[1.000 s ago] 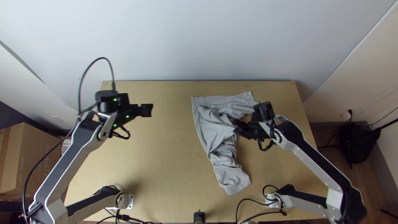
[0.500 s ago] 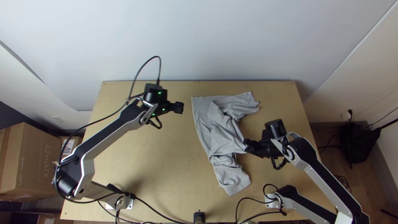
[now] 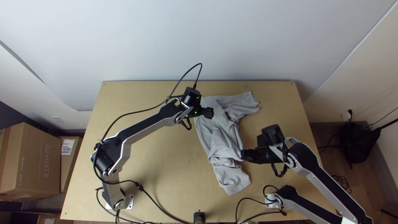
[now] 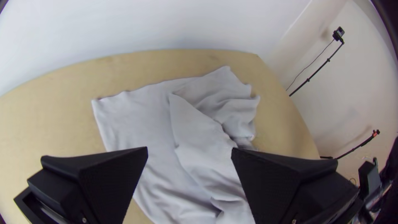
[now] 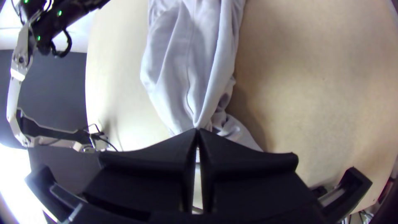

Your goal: Fold the t-shirt

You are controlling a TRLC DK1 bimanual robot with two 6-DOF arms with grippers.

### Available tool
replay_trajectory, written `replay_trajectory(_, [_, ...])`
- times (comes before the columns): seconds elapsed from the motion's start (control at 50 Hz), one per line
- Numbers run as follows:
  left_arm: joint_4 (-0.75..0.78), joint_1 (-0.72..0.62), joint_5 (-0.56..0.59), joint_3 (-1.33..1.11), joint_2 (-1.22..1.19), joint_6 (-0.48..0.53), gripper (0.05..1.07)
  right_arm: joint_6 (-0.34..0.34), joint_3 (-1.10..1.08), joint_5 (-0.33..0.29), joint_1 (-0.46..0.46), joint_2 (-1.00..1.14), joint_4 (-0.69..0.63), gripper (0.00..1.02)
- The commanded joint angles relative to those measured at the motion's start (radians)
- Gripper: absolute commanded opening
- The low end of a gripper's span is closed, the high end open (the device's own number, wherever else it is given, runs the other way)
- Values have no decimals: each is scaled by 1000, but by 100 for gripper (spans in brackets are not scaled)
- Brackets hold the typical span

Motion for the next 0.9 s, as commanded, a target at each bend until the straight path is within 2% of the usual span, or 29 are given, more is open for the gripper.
replay_trajectory(0.0, [-1,-13,8,66,65,-48,102,-48,-49,-10,53,-38,-18,2])
replay_trajectory(0.16, [-1,-37,8,138,161,-71,102,-73,-49,-10,115,-48,-15,2])
replay_trajectory(0.38, [-16,-79,8,239,283,-105,102,-73,-29,-11,167,-77,16,2])
replay_trajectory(0.62, [-109,-99,10,408,424,-123,101,-68,-15,-11,205,-77,19,2])
replay_trajectory(0.64, [-119,-100,10,414,431,-122,97,-68,-11,-11,207,-77,19,2])
replay_trajectory(0.66, [-125,-103,8,416,432,-122,87,-67,-6,-10,207,-77,19,2])
replay_trajectory(0.74, [-103,-105,-15,414,432,-154,23,-68,11,-10,204,-74,19,2])
replay_trajectory(0.76, [-100,-103,-27,416,431,-161,10,-70,12,-10,202,-72,19,2])
replay_trajectory(0.88, [-105,-77,-30,420,398,-157,8,-76,9,-7,161,-65,22,2])
